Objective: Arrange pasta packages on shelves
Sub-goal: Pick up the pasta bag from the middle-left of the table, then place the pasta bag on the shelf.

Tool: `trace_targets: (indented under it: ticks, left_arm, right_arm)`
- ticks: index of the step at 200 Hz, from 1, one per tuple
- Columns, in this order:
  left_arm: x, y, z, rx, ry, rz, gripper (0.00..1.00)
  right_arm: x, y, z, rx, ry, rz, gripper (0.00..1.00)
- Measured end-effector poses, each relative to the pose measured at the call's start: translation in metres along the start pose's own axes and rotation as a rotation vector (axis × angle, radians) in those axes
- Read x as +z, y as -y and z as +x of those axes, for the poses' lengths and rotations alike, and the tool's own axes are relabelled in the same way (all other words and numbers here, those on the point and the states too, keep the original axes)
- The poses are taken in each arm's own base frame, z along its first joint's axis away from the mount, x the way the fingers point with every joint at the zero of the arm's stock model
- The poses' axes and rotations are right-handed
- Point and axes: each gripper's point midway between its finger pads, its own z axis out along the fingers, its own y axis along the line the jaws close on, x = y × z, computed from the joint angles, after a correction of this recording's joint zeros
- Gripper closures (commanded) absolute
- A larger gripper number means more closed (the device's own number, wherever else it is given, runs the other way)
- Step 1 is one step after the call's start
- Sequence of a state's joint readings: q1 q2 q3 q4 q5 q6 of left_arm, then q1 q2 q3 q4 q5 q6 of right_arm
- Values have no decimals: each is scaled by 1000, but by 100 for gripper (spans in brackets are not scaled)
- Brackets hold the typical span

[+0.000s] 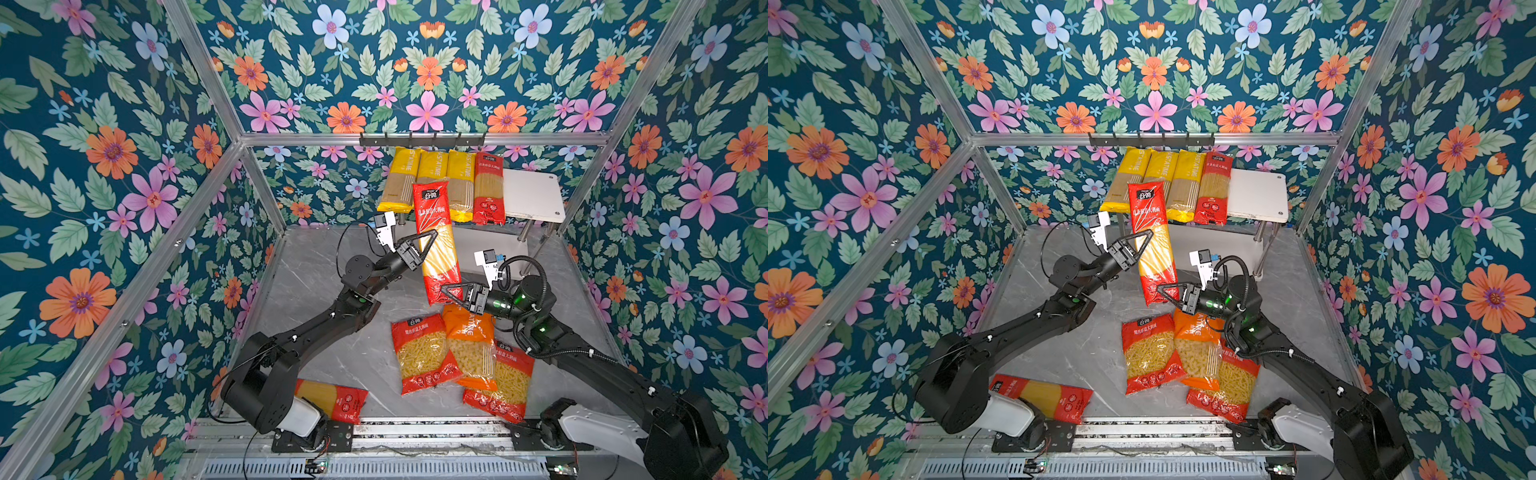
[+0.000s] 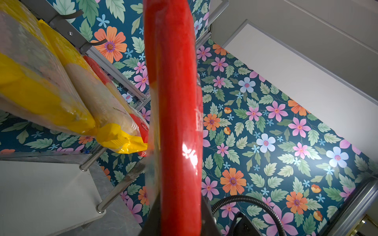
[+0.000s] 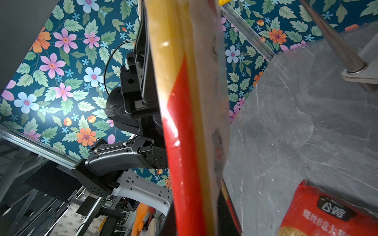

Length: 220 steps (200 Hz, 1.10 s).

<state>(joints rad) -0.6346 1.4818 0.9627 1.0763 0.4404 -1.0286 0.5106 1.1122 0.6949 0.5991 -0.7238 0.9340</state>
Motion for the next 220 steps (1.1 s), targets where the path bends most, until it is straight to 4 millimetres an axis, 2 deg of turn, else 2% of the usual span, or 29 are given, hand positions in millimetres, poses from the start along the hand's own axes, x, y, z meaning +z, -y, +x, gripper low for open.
trace_targets:
  ticks: [31, 82, 110, 144, 161, 176, 199, 220]
  left_arm:
    - [0, 4, -4, 16, 11, 5, 50]
    - [-9, 17, -7, 72, 9, 13, 44]
    - [-18, 13, -5, 97, 1, -33, 44]
    - [-30, 4, 1, 136, -19, -101, 44]
    - [-38, -6, 8, 146, -37, -143, 43]
    - [-44, -19, 17, 136, -51, -179, 44]
    - [-55, -40, 33, 107, -80, -234, 44]
    - [-65, -54, 46, 69, -101, -270, 44]
  right_arm:
    - [-5, -10, -18, 16, 16, -23, 96]
    - [-26, -24, -70, 29, 106, 8, 100]
    - [-56, -29, -114, 58, 181, 66, 100]
    - [-113, -42, -178, 71, 306, 198, 100]
    - [-137, -35, -205, 89, 359, 260, 100]
    - [-149, -19, -216, 152, 370, 298, 100]
    - [-150, 1, -218, 287, 339, 338, 100]
    - [-147, 12, -220, 334, 303, 338, 100]
